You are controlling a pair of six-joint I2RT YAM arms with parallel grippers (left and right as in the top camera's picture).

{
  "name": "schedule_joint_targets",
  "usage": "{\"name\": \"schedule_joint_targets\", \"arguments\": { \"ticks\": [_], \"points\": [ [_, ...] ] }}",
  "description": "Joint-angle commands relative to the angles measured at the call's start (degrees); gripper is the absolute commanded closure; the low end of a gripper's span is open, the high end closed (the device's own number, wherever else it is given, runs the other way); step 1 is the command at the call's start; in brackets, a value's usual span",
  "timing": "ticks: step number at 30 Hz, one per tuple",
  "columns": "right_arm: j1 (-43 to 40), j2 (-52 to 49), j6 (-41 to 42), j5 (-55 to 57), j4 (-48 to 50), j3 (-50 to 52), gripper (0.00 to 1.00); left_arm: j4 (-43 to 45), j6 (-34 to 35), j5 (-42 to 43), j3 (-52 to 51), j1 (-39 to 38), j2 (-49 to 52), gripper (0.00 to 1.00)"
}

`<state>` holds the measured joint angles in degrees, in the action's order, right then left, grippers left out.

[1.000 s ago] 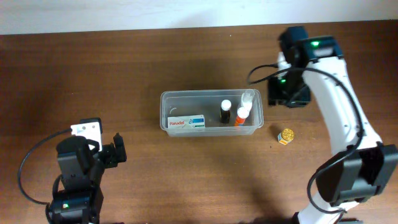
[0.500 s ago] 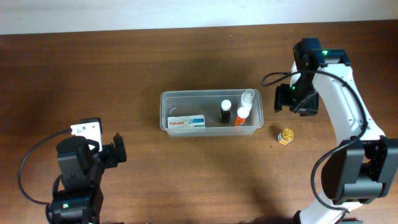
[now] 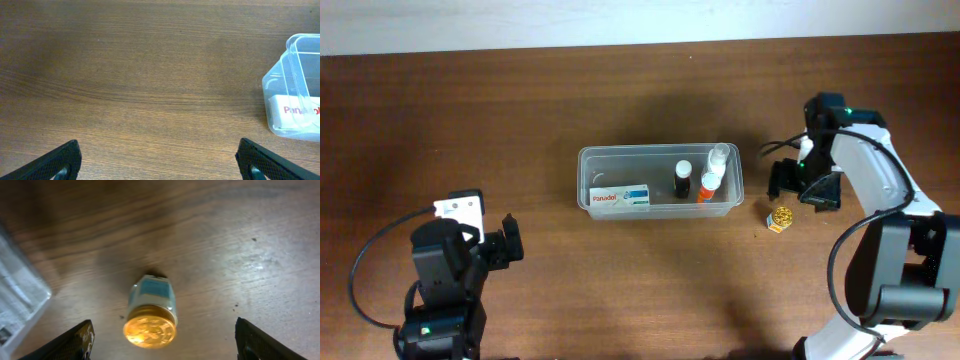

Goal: Pack container
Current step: 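Move the right gripper down over the amber jar, then close the right gripper on the amber jar's gold lid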

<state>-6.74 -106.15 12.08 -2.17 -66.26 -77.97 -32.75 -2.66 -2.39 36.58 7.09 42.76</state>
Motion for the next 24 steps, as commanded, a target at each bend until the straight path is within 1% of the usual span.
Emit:
{"name": "schedule_joint_targets", "arguments": {
  "ticks": [1,12,17,20,24],
  "points": [
    [-0.39,-0.09,0.24,0.90,1.42,2.80,0.19,0.13,-1.11,-0.42,-0.07,-0.11,0.04,0.01],
    [-0.24,-0.09,0.20,-0.83,9.81,10.32,0.19,0.13,-1.11,-0.42,-0.07,-0.11,0.04,0.01],
    [0.02,-0.09,0.13,-1.92,10.86,11.21,0.20,0.13,-1.09,-0.42,-0.07,-0.11,0.04,0.01],
    [1.03,-0.09,-1.36,-2.56,11.23,11.23,0.20,0.13,-1.09,-0.42,-0.07,-0.11,0.04,0.00],
    [2.82,-0.09,-2.47,-2.54,11.72,11.23,0.24,0.13,-1.11,-0.42,-0.07,-0.11,0.04,0.01]
  ]
}}
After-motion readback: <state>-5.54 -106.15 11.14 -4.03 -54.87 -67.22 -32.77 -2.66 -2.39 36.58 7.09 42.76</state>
